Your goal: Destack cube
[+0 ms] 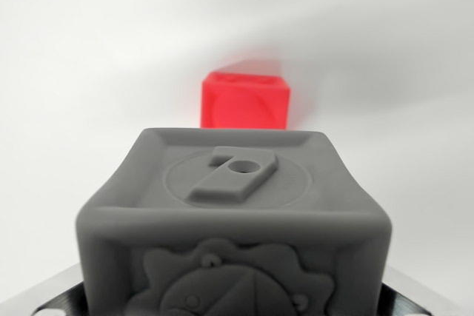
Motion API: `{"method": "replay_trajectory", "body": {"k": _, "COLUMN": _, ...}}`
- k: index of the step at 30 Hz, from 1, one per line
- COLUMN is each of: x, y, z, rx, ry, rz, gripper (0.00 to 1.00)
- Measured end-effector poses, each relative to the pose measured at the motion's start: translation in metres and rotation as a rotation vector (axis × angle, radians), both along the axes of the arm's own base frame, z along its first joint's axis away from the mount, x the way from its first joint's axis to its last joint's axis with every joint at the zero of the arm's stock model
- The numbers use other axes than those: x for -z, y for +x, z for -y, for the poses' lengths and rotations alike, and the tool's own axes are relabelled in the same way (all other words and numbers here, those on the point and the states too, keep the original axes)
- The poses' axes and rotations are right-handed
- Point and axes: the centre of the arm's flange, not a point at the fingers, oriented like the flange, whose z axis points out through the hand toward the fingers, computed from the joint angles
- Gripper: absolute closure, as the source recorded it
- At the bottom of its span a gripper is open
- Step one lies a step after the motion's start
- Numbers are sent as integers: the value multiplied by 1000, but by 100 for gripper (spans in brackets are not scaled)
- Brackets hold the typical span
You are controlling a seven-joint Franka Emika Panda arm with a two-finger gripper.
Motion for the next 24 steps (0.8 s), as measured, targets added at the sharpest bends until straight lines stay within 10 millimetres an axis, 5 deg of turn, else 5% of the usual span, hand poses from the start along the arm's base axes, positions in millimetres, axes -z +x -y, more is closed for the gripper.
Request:
{"method": "replay_trajectory", "body": {"k": 8, "x": -19, "y": 1, "z": -1, "rx": 0, "ry": 1, "rz": 4, "gripper": 100}}
{"method": "replay_trajectory", "body": {"k": 24, "x": -12, "y": 25, "z": -8, "rx": 49, "ry": 5, "rz": -3, "gripper": 100}}
